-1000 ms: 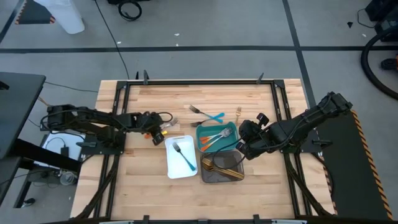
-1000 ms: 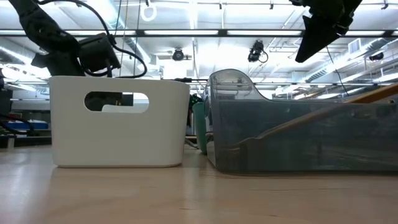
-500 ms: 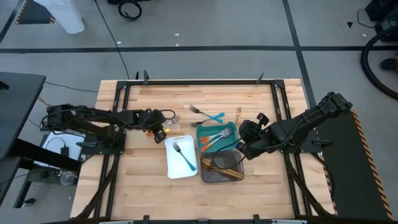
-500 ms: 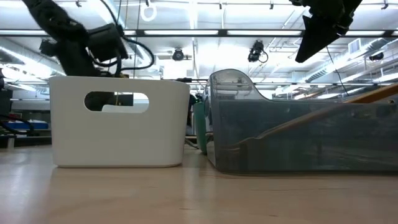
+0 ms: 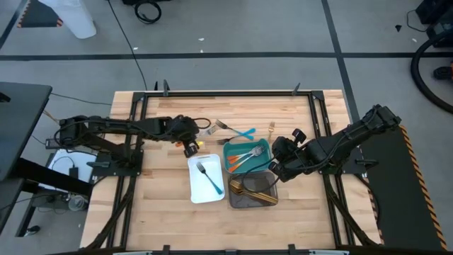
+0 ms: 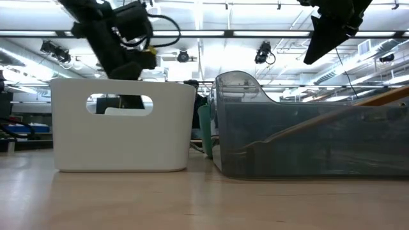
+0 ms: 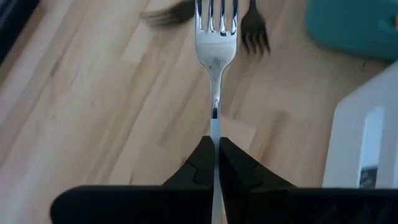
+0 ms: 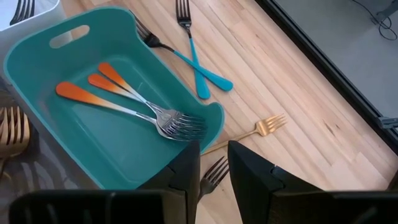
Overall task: Sort silverware by color (type)
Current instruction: Put the white-orange fork into the green bin
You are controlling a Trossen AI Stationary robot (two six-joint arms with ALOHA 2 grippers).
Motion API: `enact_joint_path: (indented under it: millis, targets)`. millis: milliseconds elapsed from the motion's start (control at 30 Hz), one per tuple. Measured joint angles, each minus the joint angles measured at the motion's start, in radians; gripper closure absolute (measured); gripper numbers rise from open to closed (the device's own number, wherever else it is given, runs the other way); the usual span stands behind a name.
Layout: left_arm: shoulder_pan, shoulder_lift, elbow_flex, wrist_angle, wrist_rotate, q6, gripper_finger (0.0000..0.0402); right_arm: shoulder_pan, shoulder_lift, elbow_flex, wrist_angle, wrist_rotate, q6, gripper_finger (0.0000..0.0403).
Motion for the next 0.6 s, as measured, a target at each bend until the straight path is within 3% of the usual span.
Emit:
enact_joint_path:
  millis: [600]
  targets:
    - [-0.035, 0.302, 0.402, -0.068, 0.0, 0.161, 0.0386, 0.0, 0.0, 0.0, 0.0, -0.023, -0.016, 0.031]
